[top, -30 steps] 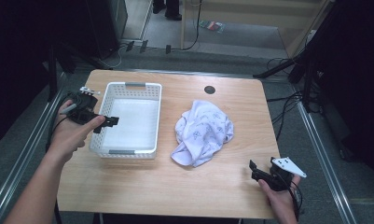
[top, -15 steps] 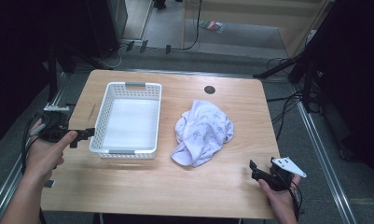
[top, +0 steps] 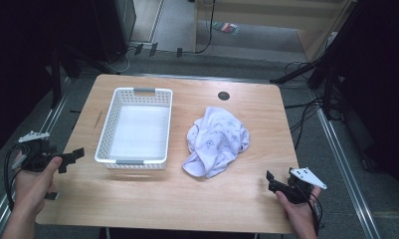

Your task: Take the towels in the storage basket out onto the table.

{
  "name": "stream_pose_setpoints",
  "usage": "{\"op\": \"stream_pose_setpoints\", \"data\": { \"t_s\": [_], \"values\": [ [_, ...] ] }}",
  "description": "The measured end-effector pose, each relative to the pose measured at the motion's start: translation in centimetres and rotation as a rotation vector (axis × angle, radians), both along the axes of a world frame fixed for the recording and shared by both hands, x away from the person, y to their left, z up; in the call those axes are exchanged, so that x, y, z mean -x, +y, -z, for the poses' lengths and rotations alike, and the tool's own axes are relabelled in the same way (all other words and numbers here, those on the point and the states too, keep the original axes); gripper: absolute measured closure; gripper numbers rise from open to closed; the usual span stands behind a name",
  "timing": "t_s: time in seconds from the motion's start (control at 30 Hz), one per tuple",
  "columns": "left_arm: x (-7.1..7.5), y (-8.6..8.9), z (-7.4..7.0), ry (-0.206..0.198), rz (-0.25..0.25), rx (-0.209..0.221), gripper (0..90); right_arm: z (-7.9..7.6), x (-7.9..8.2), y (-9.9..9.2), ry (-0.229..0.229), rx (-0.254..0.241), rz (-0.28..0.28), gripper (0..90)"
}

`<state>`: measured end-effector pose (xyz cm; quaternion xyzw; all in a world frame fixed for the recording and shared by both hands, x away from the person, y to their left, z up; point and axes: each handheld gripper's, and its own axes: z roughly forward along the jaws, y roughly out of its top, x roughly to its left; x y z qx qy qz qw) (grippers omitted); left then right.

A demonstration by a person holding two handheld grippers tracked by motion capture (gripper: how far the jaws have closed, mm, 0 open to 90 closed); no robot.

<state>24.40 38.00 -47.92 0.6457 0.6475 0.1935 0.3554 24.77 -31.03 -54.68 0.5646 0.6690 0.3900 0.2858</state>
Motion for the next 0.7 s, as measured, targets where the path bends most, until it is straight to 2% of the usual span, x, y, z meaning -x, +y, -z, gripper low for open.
{"op": "stream_pose_setpoints", "data": {
  "t_s": [0.13, 0.17, 0.2, 0.4, 0.5, 0.63, 0.7],
  "values": [
    [0.9, 0.4, 1.6, -0.038, -0.022, 0.01, 0.0, 0.0, 0.0, 0.0, 0.0, 0.001, 0.004, 13.9],
    [0.9, 0.4, 1.6, -0.038, -0.022, 0.01, 0.0, 0.0, 0.0, 0.0, 0.0, 0.001, 0.004, 13.9],
    [1.3, 0.3, 2.5, -0.064, -0.033, -0.003, 0.0, 0.0, 0.0, 0.0, -0.001, 0.001, 0.005, 13.9],
    [2.5, 0.0, 5.4, -0.105, -0.043, 0.009, 0.0, 0.0, 0.0, 0.0, -0.004, -0.001, 0.004, 13.9],
    [2.8, -0.4, 6.0, -0.132, -0.043, -0.023, 0.0, 0.0, 0.0, 0.0, -0.004, -0.001, 0.003, 13.9],
    [3.1, -0.9, 6.5, -0.155, -0.031, -0.034, 0.0, 0.0, 0.1, -0.1, -0.009, -0.004, -0.001, 13.7],
    [3.2, -1.0, 6.7, -0.154, -0.029, -0.041, 0.0, 0.0, 0.1, -0.1, -0.009, -0.006, -0.005, 13.6]
  ]
}}
